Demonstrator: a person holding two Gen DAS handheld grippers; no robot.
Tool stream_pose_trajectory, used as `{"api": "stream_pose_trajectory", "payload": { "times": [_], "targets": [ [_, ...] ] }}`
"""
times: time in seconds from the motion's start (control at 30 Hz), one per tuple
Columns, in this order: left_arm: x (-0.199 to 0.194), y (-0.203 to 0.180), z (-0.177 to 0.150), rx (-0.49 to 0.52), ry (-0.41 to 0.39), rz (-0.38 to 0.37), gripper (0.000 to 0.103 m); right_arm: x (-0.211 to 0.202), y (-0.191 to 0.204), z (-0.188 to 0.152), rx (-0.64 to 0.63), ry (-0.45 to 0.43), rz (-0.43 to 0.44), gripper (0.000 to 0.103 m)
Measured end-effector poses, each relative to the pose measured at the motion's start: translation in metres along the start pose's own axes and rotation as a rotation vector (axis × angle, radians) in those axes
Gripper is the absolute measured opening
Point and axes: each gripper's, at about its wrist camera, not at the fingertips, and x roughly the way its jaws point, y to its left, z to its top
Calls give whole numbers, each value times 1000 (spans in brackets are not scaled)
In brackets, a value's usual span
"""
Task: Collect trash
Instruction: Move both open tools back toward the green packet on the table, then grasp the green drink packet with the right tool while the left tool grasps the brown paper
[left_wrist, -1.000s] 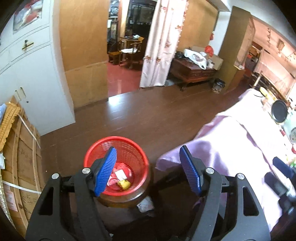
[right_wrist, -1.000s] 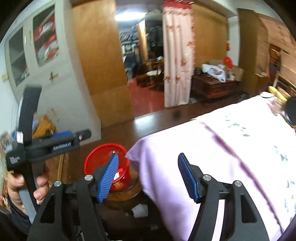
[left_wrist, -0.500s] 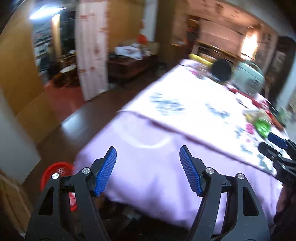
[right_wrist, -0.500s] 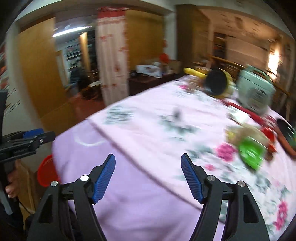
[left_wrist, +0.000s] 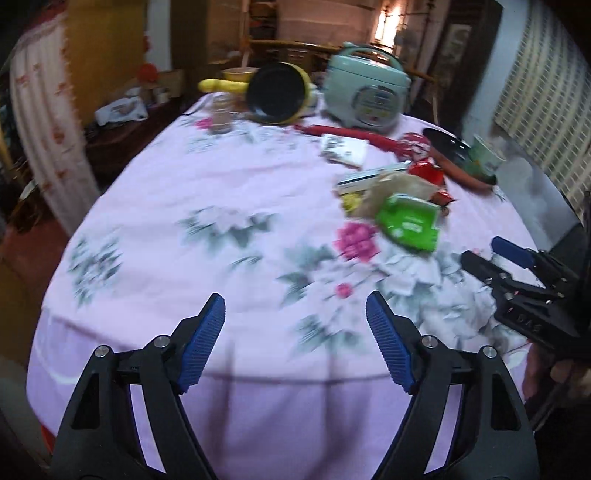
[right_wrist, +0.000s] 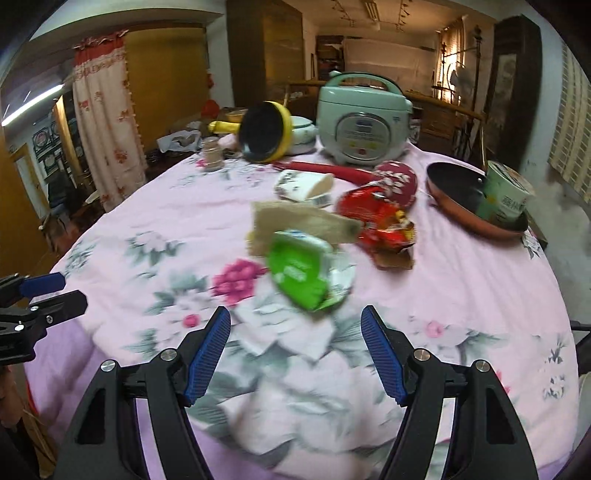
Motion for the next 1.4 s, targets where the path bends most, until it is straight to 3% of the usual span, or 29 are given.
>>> {"api": "stream_pose_trajectory", "payload": {
  "times": [0.27,0.53,0.63,0.87,1.13,1.4],
  "targets": [
    [57,-45,41,56,53,-27,78,34,-14,19,-42,13,32,71],
    [94,-20,46,-7,70,-41,79,79,-16,34,-53,78,69,59],
    [98,-11,46,-27,81,-27,79,94,-14,36,-43,107,99,50],
    [99,-6,46,-34,78,-33,79,100,-7,35,1,136,161,8],
    [100,-14,43,2,49,-19,79,46,-34,10,153,65,174,7],
    [102,-38,45,27,104,-57,79,31,-77,-17,347,5,138,7]
  ]
}}
